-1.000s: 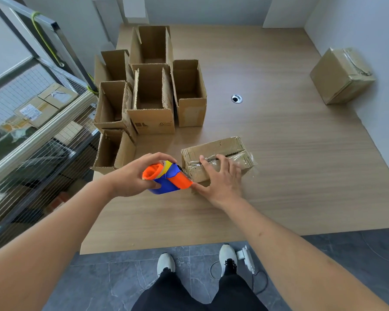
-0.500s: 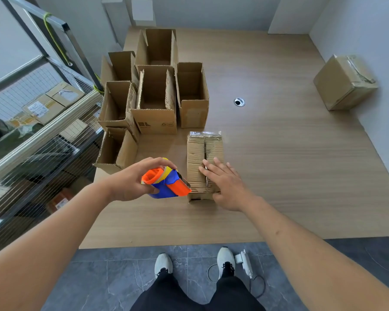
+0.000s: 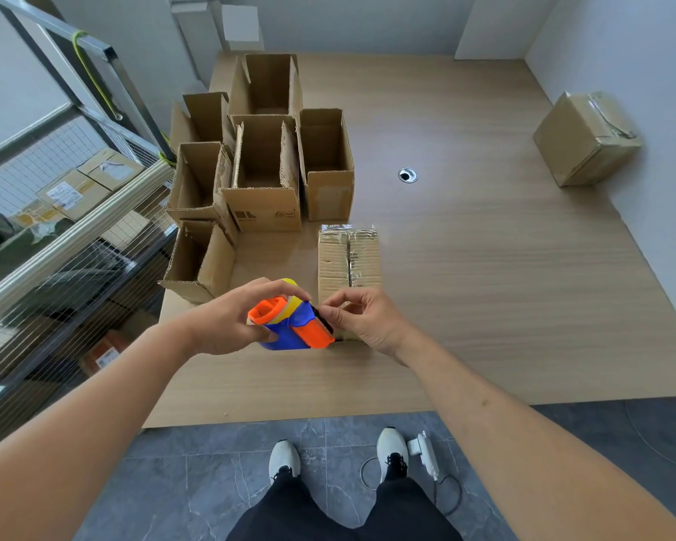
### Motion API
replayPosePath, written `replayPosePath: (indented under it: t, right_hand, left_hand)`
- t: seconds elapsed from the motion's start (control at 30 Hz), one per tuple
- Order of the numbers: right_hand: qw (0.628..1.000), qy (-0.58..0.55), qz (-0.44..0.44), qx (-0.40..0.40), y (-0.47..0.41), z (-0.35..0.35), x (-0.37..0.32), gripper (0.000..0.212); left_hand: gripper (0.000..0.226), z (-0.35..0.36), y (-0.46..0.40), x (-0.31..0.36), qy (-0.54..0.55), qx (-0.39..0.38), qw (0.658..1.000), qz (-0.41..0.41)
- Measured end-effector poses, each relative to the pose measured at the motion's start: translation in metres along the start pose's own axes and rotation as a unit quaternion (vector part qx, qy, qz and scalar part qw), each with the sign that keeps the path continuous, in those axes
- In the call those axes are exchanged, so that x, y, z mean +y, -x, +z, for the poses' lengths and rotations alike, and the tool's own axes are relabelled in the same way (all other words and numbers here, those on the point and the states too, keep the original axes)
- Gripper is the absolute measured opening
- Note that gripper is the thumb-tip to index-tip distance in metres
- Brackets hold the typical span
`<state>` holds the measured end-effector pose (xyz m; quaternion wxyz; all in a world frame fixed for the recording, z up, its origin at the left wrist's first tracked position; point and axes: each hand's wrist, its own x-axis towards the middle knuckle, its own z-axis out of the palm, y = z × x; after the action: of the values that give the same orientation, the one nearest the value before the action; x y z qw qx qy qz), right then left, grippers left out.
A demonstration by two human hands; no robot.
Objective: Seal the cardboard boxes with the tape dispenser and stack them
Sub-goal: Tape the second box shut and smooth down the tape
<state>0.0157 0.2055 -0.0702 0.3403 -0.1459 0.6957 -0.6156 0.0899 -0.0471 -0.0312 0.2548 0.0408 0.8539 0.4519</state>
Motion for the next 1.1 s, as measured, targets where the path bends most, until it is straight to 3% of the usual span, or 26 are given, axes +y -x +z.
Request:
replayPosePath:
  t: [0.13,0.27,0.37,0.5,0.73,0.9,1.1]
  right_hand:
    - [0.999,-0.034,0.033,-0.004,0.009,0.002,0.003,0.017]
    - [0.995,-0.063,0.072,0.0,0.02,0.002,0.004,0.04]
    - [0.998,-0.039,0.041,0.014,0.026,0.002,0.013,0.028]
    - [0.995,0.001,0.007,0.103,0.03,0.008,0.024,0.011]
    - [0.967,0.071,-0.01,0.245,0.038,0.011,0.036,0.005]
    - [0.938,0.08,-0.003,0.338,0.048,-0.002,0.035,0.002]
    - [0.915,0.122,0.057,0.381,0.047,-0.036,0.045,0.022]
  left_hand:
    - [0.077,0.006,0.002,0.003,-0.001,-0.011,1.0,-0.003]
    - [0.076,0.009,0.005,0.005,-0.016,-0.033,0.999,-0.016]
    - [0.075,0.012,0.006,0.008,-0.019,-0.042,0.999,-0.021]
    - [0.071,0.019,0.006,0.009,-0.041,-0.05,0.998,-0.014]
    - [0.063,0.032,0.001,0.006,-0.107,-0.037,0.993,0.029]
    - [0.063,0.012,0.005,-0.004,-0.138,-0.043,0.989,0.015]
    - [0.06,-0.011,0.003,-0.023,-0.157,-0.063,0.984,-0.047]
